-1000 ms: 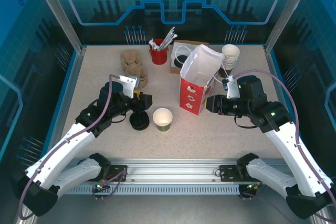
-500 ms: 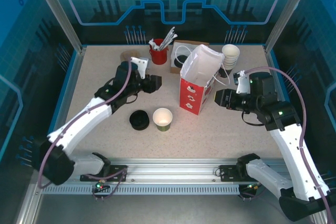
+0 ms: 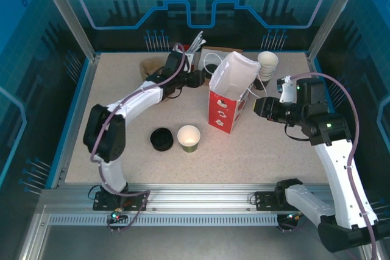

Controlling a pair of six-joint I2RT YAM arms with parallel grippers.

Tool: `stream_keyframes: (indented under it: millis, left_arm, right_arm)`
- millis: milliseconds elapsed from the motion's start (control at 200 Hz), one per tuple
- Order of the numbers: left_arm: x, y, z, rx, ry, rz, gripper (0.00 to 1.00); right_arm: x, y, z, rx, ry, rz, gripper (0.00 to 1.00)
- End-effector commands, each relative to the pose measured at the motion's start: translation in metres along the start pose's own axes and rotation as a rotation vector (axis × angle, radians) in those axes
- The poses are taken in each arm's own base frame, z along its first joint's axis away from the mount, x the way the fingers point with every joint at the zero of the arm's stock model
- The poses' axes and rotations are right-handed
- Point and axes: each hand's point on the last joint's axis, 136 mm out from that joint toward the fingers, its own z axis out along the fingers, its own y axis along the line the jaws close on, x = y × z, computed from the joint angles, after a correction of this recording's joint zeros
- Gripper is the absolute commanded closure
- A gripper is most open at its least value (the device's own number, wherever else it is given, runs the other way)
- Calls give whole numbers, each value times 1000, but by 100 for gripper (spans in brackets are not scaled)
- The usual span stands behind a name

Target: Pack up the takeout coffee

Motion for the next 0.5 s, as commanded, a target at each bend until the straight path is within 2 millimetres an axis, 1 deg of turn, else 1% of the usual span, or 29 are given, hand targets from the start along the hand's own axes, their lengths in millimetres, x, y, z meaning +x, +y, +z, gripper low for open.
stream_keyframes:
  millis: [0, 120, 220, 370, 495]
  left_arm:
    - [-13, 6, 24, -26, -20, 6, 40]
    - [-14, 12, 55, -56, 2, 18, 39]
    - [-17, 16, 77, -79, 5, 36, 38]
    - [-19, 21, 99, -108, 22, 72, 34]
    - [-14, 22, 116, -123, 43, 110, 30]
  right_arm:
    - [-1, 2, -9, -14, 3, -5, 61]
    - [-2, -2, -11, -7, -2, 5, 61]
    - [-3, -6, -12, -3, -2, 13, 61]
    - [-4, -11, -14, 3, -5, 22, 61]
    - [-4, -15, -12, 2, -3, 36, 61]
